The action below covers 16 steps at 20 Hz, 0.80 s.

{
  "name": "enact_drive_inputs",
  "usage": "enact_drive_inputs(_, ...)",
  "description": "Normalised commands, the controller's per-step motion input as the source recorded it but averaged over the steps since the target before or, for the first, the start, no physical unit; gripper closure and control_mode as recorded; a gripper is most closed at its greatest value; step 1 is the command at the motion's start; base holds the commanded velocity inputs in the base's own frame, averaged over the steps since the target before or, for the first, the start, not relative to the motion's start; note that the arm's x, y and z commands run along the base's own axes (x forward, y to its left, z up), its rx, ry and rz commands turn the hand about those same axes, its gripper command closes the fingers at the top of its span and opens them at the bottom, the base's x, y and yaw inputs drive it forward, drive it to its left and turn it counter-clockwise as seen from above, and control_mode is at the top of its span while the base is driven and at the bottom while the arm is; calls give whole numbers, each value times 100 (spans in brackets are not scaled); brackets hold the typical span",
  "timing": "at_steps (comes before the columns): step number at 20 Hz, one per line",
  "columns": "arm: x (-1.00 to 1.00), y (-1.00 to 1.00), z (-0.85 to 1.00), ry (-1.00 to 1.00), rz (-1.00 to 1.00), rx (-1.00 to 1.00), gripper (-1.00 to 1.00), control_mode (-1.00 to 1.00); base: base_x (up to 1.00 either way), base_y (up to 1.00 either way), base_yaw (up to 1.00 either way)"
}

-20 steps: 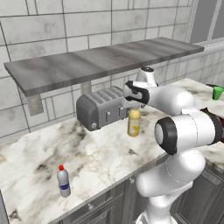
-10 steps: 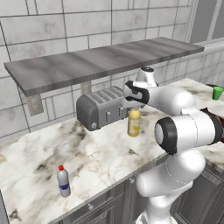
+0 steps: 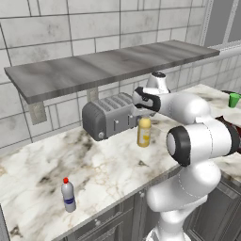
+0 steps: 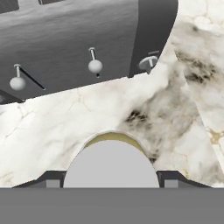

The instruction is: Place the drinks on the dining counter in a tight cluster.

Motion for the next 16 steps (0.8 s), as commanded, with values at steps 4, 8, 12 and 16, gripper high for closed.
enact_drive_inputs(4, -31, -13, 9, 0, 0, 0, 100, -100, 0, 0, 0)
enact_drive_inputs(8, -64, -38, 35, 0, 0, 0, 100, -100, 0, 0, 0)
enact_drive_inputs(12, -74, -37, 53, 0, 0, 0, 100, -100, 0, 0, 0)
enact_drive_inputs(16, -88, -8, 66, 0, 3, 0, 100, -100, 0, 0, 0)
